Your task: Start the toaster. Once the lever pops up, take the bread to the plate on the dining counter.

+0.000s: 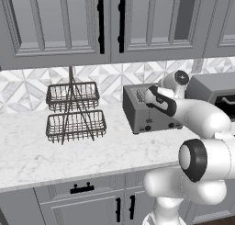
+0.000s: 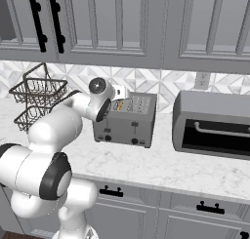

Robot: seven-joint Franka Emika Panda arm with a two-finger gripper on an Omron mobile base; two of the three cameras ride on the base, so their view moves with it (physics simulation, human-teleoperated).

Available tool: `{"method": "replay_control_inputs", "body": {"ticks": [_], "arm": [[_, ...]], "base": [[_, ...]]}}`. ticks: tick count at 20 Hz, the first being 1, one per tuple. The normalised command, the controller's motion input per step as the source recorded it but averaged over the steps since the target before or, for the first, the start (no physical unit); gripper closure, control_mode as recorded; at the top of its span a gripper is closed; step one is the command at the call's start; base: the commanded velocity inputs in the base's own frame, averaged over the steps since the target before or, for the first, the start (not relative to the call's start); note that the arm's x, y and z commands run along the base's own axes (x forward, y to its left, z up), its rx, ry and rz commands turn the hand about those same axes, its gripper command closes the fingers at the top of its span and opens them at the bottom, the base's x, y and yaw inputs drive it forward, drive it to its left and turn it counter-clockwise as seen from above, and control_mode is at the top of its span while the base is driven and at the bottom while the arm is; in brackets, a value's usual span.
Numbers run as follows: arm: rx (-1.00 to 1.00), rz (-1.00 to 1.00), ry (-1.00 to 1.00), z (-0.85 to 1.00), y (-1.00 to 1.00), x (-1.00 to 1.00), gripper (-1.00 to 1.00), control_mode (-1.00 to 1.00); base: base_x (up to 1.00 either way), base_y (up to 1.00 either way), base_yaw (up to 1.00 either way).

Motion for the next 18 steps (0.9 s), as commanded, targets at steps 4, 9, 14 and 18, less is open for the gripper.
{"method": "replay_control_inputs", "body": {"ticks": [4, 9, 14, 18], "arm": [[0.00, 0.00, 0.00, 0.00, 0.00, 0.00, -1.00, -1.00], [0.00, 0.00, 0.00, 0.00, 0.00, 0.00, -1.00, -1.00], [0.00, 0.00, 0.00, 0.00, 0.00, 0.00, -1.00, -1.00], [0.00, 0.00, 0.00, 0.00, 0.00, 0.00, -1.00, -1.00]], "base": [[0.00, 0.00, 0.00], [0.00, 0.00, 0.00], [0.00, 0.00, 0.00], [0.00, 0.00, 0.00]]}}
